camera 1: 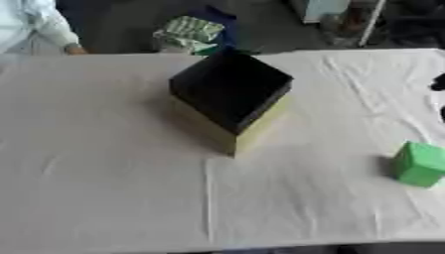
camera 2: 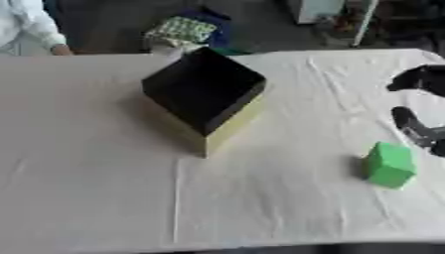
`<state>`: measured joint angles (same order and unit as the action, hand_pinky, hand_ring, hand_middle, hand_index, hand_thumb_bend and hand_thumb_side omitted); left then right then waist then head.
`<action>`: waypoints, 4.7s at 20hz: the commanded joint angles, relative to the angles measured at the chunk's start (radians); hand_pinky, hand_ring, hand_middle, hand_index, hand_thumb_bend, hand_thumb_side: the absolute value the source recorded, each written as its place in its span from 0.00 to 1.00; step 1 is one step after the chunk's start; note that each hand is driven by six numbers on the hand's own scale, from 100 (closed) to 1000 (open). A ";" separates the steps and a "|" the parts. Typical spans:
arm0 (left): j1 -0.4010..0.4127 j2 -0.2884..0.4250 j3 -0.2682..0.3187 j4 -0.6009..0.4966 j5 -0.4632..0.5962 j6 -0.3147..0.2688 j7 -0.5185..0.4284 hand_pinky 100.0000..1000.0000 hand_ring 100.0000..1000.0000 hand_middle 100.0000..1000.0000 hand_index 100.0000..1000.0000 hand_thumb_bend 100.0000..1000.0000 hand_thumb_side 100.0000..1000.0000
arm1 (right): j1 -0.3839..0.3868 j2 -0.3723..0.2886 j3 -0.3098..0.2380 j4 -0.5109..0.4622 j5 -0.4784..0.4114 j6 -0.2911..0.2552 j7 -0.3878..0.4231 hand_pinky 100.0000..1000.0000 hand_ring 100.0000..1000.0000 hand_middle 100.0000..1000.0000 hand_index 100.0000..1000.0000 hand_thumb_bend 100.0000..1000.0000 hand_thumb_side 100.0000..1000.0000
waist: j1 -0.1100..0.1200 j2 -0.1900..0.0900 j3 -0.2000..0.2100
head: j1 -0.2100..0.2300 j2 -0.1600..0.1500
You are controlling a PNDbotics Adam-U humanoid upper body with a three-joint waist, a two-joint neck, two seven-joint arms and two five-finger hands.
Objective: Pick up objects on the table and place them in the box.
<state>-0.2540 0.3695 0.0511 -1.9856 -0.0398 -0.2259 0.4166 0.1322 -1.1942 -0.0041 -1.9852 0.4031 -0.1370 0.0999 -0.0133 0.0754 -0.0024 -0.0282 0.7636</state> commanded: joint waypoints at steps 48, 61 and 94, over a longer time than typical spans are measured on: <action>-0.005 0.012 -0.011 -0.014 0.026 0.011 -0.029 0.60 0.67 0.56 0.70 0.14 0.92 | 0.000 0.026 0.031 0.010 0.062 0.189 0.253 0.97 0.93 0.87 0.98 0.25 0.78 | 0.006 0.008 0.002 | -0.018 0.006; -0.010 0.006 -0.012 -0.014 0.028 0.015 -0.034 0.60 0.67 0.56 0.70 0.13 0.93 | -0.055 0.036 0.042 0.201 0.010 0.136 0.309 0.97 0.93 0.87 0.99 0.25 0.77 | 0.010 0.019 0.012 | -0.026 0.006; -0.018 -0.008 -0.017 -0.014 0.033 0.024 -0.045 0.60 0.68 0.55 0.69 0.13 0.93 | -0.184 0.080 0.103 0.419 0.105 0.004 0.357 0.99 0.94 0.87 1.00 0.33 0.84 | 0.015 0.043 0.026 | -0.033 0.006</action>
<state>-0.2570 0.3502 0.0330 -1.9856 -0.0090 -0.2016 0.3754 -0.0401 -1.0872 0.1066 -1.5680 0.5011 -0.1289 0.4533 0.0042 0.1262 0.0231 -0.0566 0.7636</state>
